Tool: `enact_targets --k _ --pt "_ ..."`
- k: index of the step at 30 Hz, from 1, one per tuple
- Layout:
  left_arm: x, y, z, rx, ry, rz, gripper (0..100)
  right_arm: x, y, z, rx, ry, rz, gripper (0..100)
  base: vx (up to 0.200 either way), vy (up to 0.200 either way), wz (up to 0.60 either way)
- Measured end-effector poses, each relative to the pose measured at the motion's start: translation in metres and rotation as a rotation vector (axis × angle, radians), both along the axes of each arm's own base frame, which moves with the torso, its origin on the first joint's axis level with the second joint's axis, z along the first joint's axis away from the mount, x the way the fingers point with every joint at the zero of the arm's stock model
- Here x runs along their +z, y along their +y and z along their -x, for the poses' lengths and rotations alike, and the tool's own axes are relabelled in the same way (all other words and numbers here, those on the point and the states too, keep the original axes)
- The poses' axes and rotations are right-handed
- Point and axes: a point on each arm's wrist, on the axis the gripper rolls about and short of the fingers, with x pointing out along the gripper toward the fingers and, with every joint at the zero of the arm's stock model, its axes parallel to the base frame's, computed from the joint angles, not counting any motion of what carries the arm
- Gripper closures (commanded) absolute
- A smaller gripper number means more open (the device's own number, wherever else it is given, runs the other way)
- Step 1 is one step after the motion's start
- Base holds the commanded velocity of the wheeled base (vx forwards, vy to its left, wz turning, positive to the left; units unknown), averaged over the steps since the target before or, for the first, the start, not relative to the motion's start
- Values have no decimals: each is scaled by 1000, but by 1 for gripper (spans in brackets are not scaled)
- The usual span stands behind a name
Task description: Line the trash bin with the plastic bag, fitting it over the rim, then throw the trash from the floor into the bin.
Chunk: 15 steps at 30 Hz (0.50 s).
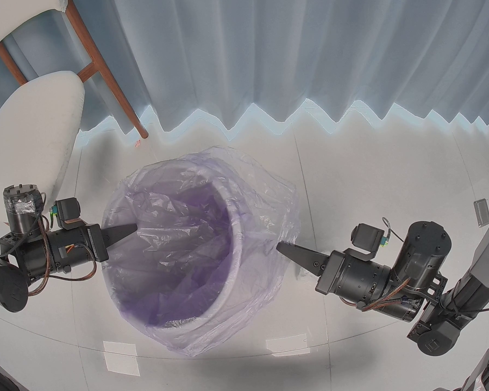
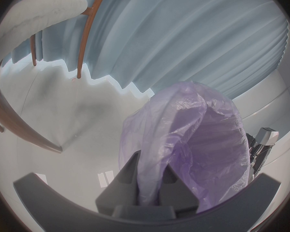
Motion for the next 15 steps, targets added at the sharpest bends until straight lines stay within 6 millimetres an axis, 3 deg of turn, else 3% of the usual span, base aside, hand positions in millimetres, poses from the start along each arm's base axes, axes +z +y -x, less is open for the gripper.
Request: enact_targets --k 15 --pt "19 3 10 20 -11 83 100 -19 -4 -13 -39 -28 35 100 0 0 0"
